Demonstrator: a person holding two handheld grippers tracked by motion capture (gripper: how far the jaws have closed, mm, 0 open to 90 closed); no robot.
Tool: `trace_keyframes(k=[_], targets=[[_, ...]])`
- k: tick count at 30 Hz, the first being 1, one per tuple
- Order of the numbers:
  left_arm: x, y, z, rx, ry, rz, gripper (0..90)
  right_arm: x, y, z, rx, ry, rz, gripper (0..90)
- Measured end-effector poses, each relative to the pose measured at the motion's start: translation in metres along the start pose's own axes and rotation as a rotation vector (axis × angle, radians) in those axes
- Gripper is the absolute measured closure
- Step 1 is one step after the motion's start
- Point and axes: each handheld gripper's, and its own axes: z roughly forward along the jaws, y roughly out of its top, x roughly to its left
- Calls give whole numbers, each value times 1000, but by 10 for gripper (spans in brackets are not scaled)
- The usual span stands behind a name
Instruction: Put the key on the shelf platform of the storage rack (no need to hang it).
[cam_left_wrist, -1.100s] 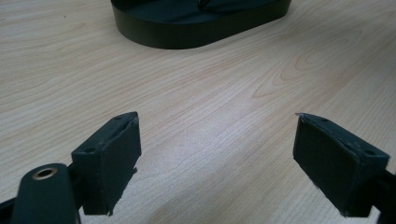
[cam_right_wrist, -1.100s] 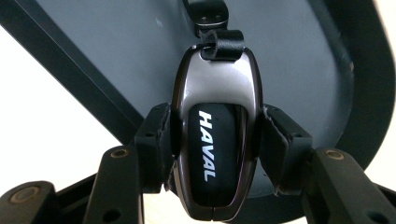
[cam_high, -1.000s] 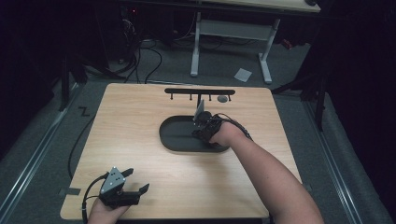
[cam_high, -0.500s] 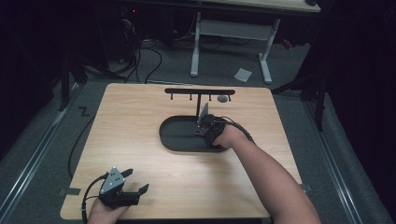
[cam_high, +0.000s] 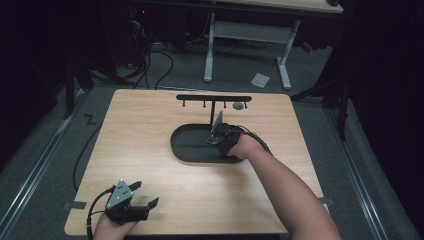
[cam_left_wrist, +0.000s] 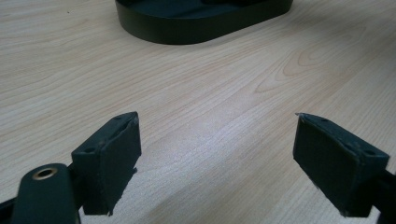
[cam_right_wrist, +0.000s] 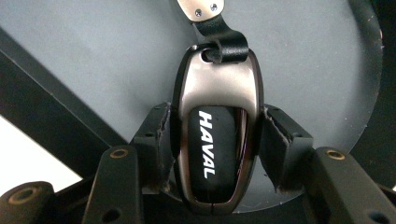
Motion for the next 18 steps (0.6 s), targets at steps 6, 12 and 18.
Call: trace_keyframes(k=[6, 12, 18], targets=[[0, 0, 1, -2, -1, -1, 159, 0, -1, -2, -12, -4, 10, 437], [-1, 1, 4, 3, -7, 8, 159, 2, -10, -20, -60, 2, 43, 364], [-4, 2, 6, 16, -16, 23, 159, 4, -30, -40, -136, 4, 49, 347]])
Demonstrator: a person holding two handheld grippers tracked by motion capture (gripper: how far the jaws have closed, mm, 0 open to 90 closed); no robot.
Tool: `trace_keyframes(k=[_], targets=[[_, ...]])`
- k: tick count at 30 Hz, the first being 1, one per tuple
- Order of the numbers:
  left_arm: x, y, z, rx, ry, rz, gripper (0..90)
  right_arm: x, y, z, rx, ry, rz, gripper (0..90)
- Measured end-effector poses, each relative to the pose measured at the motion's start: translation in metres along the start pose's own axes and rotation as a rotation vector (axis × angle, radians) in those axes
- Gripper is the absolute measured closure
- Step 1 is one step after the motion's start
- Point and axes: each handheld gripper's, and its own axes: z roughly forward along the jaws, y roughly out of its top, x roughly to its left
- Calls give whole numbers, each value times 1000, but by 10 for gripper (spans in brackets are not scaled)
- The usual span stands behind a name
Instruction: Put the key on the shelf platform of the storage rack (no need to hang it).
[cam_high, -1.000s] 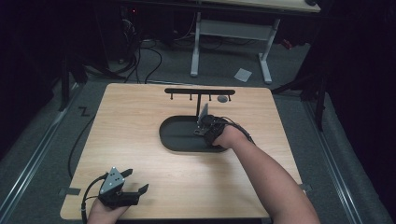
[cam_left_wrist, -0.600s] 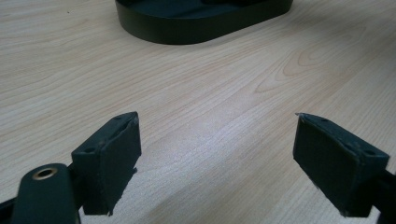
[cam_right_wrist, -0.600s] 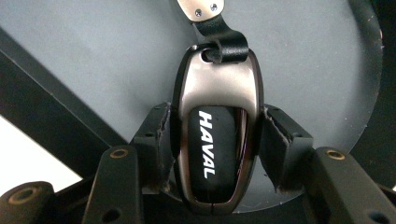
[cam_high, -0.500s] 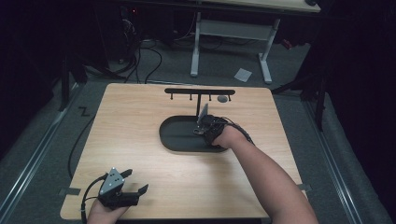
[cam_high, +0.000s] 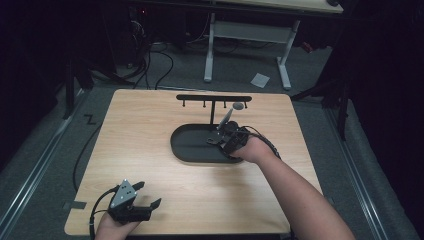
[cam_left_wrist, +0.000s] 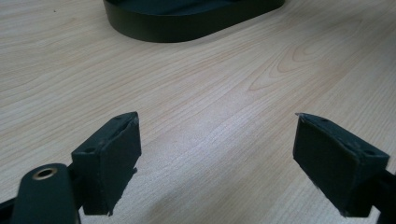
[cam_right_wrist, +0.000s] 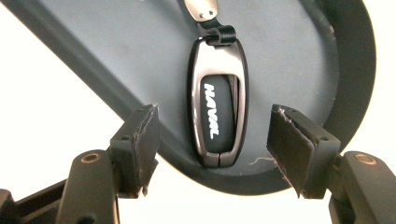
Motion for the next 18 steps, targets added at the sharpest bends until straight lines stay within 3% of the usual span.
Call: trace_keyframes(k=[3, 6, 9, 10, 11, 16, 18], targets=[[0, 0, 1, 6, -5, 2, 159, 2, -16, -14, -95, -9, 20, 342], [0, 0, 2, 8, -4, 2, 159, 5, -29, -22, -171, -13, 12, 339], [-1, 0, 3, 5, -2, 4, 159, 13, -46, -27, -232, -33, -16, 355], [-1, 0, 3, 5, -1, 3, 159, 16, -50, -28, -228, -37, -22, 356], [-1, 0, 3, 5, 1, 2, 159, 20, -60, -28, -272, -52, -36, 368], [0, 0, 2, 4, 3, -1, 159, 29, -103, -22, -417, -57, 28, 374], [1, 0, 2, 4, 5, -2, 159, 33, -122, -16, -476, -64, 73, 362]])
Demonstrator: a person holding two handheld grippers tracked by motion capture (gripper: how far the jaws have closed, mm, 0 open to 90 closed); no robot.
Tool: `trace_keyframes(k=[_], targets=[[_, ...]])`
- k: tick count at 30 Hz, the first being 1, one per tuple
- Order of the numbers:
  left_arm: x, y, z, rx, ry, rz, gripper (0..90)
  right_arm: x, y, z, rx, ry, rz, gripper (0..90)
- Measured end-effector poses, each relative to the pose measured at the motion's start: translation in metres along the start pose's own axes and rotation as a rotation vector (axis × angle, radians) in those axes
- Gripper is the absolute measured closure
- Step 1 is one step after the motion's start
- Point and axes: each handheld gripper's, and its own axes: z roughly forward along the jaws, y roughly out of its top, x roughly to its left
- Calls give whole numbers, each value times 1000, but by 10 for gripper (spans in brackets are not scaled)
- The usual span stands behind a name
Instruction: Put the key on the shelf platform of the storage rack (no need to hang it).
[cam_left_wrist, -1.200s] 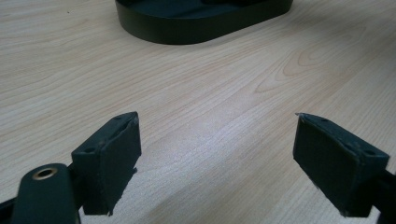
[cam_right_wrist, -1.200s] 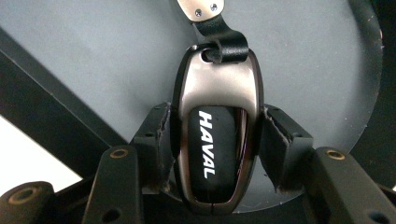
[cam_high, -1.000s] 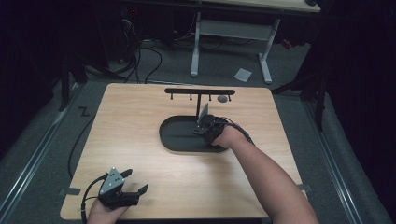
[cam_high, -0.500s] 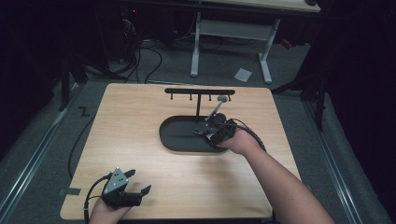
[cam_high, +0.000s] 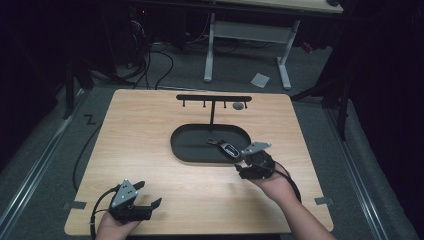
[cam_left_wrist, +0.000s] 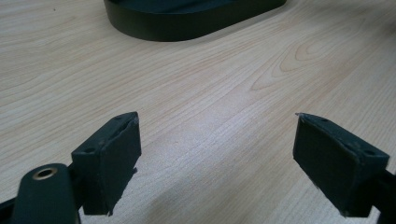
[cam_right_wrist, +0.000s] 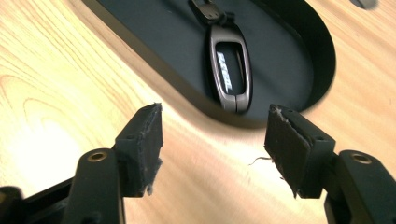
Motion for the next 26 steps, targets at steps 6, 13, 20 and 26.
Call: trace_keyframes(k=[6, 13, 20, 26], targets=[[-2, 1, 1, 2, -2, 9, 159, 12, -65, -7, -173, -30, 128, 320], [-5, 3, 2, -20, -11, -18, 159, 20, -98, -15, -375, 2, 243, 264], [-4, 1, 2, -14, -3, -37, 159, 21, -98, -8, -347, 8, 185, 264], [-4, -1, 0, -13, 2, -38, 159, 22, -97, -6, -349, 27, 177, 271]])
